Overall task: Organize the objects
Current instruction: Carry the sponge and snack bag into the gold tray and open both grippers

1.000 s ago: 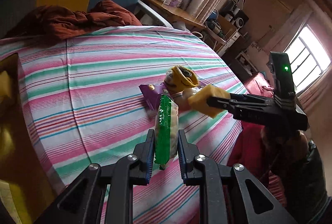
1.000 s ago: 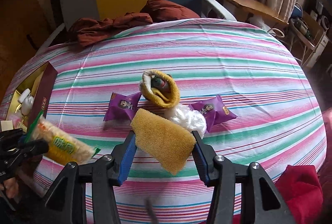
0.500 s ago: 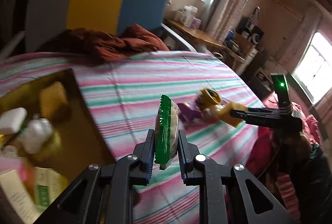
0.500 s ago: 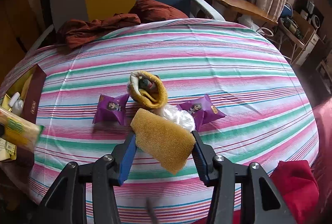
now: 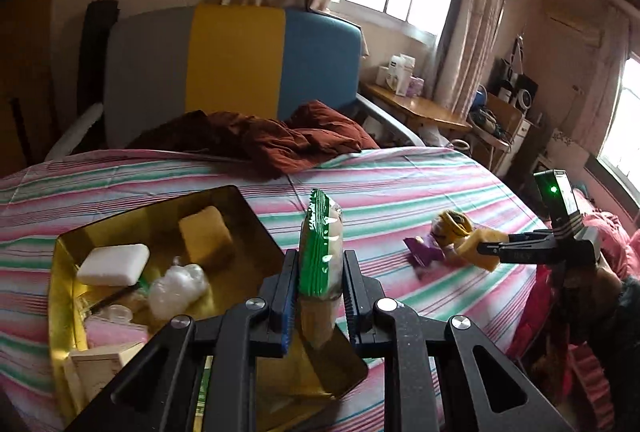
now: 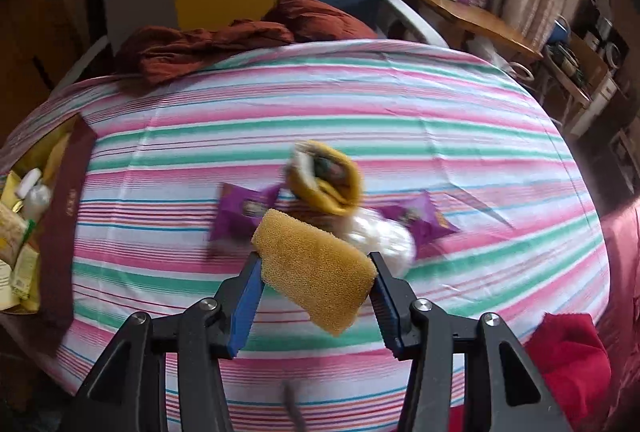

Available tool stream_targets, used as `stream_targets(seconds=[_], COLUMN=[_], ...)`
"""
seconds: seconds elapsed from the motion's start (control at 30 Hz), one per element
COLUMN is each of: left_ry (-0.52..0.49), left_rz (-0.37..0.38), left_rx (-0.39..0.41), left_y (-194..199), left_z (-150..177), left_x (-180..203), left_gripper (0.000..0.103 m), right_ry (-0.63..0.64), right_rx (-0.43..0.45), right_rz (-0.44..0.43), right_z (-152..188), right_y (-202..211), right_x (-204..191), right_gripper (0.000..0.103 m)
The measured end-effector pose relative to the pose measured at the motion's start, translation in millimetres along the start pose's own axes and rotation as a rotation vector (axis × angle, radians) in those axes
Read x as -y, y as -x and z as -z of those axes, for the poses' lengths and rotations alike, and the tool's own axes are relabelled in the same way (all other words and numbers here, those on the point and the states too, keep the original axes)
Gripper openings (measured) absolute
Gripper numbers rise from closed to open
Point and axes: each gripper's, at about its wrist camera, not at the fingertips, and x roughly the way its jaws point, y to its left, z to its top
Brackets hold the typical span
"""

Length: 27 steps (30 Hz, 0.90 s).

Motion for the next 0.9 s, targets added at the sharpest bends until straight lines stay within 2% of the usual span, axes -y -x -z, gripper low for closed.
stream_targets(seconds=[0.3, 0.57, 0.9], left_ry=[0.045, 0.094, 0.168], left_rz=[-0.050, -0.118, -0.162], left_rx=[0.028, 0.027, 0.032], left_y=[13.3, 18.4, 27.2], left_z=[2.7, 10.6, 16.1], left_x=[-21.5, -48.7, -88.0], left_gripper=[0.021, 0.021, 0.021], right_ry=[0.115, 0.204, 0.266], right_rx=[0.074, 0.083, 0.056], right_rz=[-0.174, -0.332, -0.423], right_z=[-10.8, -9.5, -4.8], right_y=[24.8, 33.9, 31.2], right_x=[-86.0, -162.6, -221.3], right_gripper=[0.051, 0.051, 0.051])
